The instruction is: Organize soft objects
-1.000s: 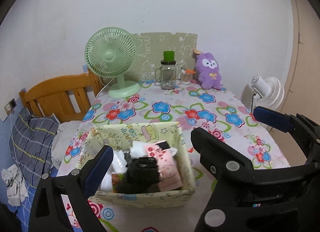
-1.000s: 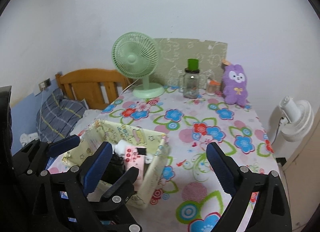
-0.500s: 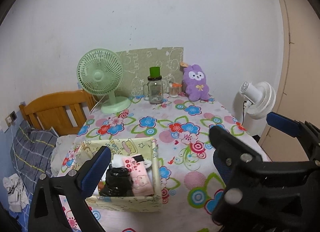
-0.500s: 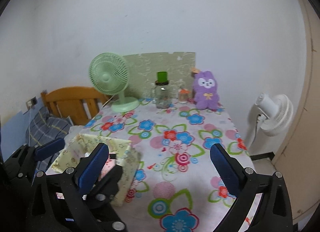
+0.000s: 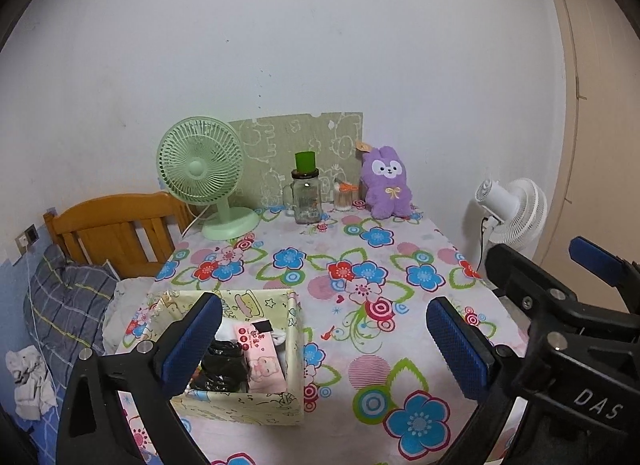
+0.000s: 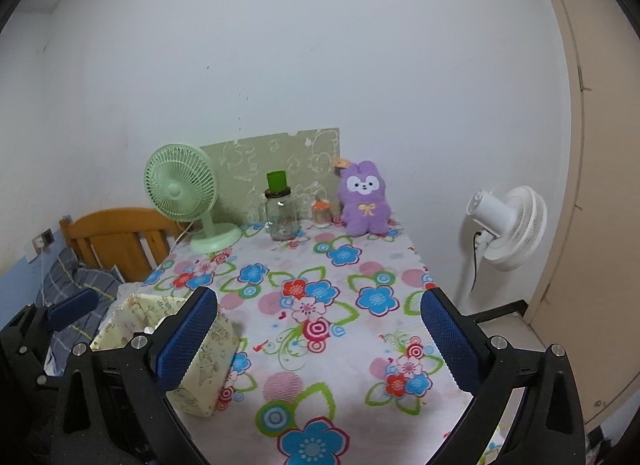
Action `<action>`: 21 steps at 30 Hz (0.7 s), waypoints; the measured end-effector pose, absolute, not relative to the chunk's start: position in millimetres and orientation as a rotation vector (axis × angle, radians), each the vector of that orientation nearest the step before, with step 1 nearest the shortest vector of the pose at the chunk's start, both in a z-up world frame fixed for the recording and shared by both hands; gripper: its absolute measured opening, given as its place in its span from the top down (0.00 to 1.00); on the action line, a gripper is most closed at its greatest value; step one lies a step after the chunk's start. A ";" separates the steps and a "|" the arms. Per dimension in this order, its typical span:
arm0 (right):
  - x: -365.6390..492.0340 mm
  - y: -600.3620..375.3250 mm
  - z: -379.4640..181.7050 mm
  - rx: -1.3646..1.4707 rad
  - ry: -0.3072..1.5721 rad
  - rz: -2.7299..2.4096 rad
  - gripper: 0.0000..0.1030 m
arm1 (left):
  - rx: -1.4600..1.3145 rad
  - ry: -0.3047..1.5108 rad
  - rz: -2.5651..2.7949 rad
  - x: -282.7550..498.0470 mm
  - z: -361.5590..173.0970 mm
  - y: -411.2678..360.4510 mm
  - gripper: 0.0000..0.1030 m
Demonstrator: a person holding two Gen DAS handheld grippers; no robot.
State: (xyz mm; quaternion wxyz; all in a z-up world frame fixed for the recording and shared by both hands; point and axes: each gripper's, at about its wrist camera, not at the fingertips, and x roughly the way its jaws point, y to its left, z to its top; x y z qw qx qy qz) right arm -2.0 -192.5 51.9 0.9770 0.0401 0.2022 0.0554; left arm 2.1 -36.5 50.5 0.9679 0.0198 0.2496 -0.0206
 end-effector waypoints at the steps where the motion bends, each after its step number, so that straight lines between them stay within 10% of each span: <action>1: -3.6 -194.0 52.3 0.081 0.404 0.111 0.00 | 0.038 0.505 -0.039 1.6 50.9 -36.6 0.00; 21: -6.9 -197.7 53.1 0.086 0.394 0.110 0.00 | 0.003 0.502 0.009 -0.9 51.1 -25.4 0.00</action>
